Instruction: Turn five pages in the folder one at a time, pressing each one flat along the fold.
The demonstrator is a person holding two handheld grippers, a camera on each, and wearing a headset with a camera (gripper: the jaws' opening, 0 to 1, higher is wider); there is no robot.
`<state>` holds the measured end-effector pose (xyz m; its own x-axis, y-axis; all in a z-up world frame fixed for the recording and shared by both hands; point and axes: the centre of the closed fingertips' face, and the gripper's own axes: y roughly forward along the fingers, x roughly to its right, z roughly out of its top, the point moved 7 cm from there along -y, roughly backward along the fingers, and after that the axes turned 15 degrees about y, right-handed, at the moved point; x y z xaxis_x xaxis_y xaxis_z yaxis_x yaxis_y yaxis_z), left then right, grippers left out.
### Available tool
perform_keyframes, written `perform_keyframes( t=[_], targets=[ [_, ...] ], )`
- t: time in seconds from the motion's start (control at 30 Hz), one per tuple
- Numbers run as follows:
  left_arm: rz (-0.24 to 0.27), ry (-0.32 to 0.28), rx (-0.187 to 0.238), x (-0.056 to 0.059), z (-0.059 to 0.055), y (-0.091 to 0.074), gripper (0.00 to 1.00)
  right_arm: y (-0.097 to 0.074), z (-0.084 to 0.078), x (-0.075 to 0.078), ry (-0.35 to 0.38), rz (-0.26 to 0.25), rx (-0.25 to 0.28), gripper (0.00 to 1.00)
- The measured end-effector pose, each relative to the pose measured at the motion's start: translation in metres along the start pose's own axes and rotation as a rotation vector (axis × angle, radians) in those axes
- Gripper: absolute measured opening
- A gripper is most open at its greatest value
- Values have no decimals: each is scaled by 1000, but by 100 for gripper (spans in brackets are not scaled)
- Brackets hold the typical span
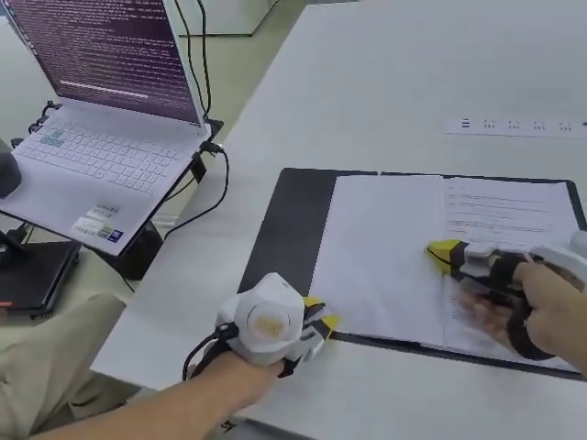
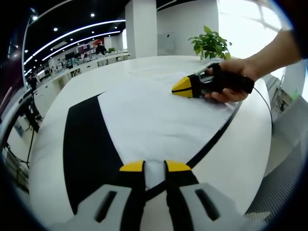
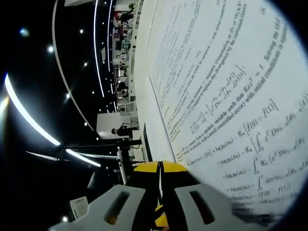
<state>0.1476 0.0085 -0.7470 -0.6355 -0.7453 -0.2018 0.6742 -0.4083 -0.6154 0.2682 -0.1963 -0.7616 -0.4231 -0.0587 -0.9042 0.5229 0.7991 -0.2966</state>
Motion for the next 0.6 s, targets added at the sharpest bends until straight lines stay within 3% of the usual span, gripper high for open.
perform_keyframes(
  t=[0.6],
  targets=[
    [3, 1, 0, 2, 2, -1, 13, -36, -44, 30, -18, -60, -83, 0]
  ],
)
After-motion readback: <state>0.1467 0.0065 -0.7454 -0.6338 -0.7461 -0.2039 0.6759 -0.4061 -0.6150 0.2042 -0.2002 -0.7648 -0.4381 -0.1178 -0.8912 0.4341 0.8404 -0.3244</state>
